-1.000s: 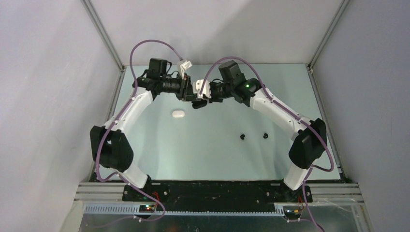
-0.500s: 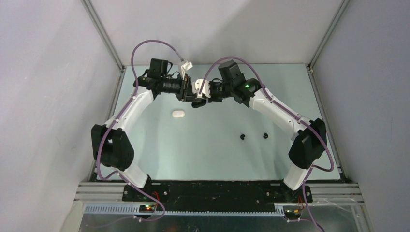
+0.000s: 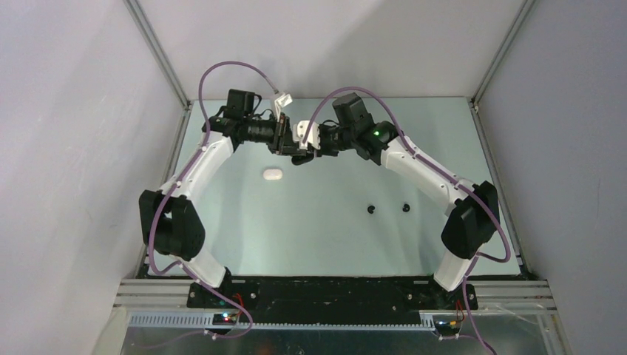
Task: Insert the wireless bluetooth earbuds into the charging case
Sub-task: Pick up the earbud from the center of the board.
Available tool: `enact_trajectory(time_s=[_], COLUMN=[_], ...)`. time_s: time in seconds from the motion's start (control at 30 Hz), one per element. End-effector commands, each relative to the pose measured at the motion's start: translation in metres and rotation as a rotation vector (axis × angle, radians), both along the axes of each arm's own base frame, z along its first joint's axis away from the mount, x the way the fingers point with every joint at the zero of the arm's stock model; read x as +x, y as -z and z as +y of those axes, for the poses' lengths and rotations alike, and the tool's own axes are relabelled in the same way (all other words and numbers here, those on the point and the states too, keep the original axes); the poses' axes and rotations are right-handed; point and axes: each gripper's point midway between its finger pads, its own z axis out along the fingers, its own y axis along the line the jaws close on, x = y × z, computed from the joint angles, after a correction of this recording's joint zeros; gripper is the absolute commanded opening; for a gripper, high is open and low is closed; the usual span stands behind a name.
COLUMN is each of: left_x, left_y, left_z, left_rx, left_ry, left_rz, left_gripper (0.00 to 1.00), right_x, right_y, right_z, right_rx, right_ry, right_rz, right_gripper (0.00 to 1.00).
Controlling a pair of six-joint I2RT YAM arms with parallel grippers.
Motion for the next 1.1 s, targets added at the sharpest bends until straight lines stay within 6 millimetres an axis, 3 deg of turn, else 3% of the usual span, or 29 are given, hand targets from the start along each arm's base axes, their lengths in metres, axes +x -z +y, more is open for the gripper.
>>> enact_trajectory(time_s=[0.0, 0.2, 0.4, 0.53, 0.6, 0.83, 0.93, 1.07], left_x=[0.003, 0.003, 0.0, -0.002, -0.002, -0.001, -0.001, 0.0], left_y=[-0.03, -0.035, -0.04, -0.048, -0.05, -0.044, -0.042, -0.041], left_z=[0.001, 0.004, 0.003, 0.006, 0.007, 0.009, 0.009, 0.011], left_rx=[-0.034, -0.021, -0.035, -0.031, -0.02, -0.001, 0.009, 0.021], left_ry=[0.017, 0.009, 0.024, 0.03, 0.027, 0.014, 0.002, -0.013], left_rz=[-0.091, -0.13, -0.14, -0.196, -0.224, -0.22, -0.212, -0.211], left_gripper=[0.0, 0.0, 0.0, 0.0, 0.0, 0.0, 0.0, 0.0], right_x=[0.004, 0.011, 0.007, 0.001, -0.009, -0.041, -0.033, -0.032], right_y=[-0.034, -0.054, -0.044, -0.044, -0.038, 0.056, 0.092, 0.125], right_z=[-0.001, -0.012, -0.018, -0.045, -0.071, -0.178, -0.229, -0.291], right_rx=[0.083, 0.206, 0.245, 0.281, 0.272, 0.012, -0.007, 0.16], right_ry=[0.064, 0.161, 0.177, 0.224, 0.26, 0.495, 0.792, 1.223], right_rz=[-0.01, 0.232, 0.458, 0.56, 0.588, 0.716, 0.792, 1.036], right_gripper=[0.23, 0.4, 0.48, 0.51, 0.5, 0.42, 0.36, 0.3])
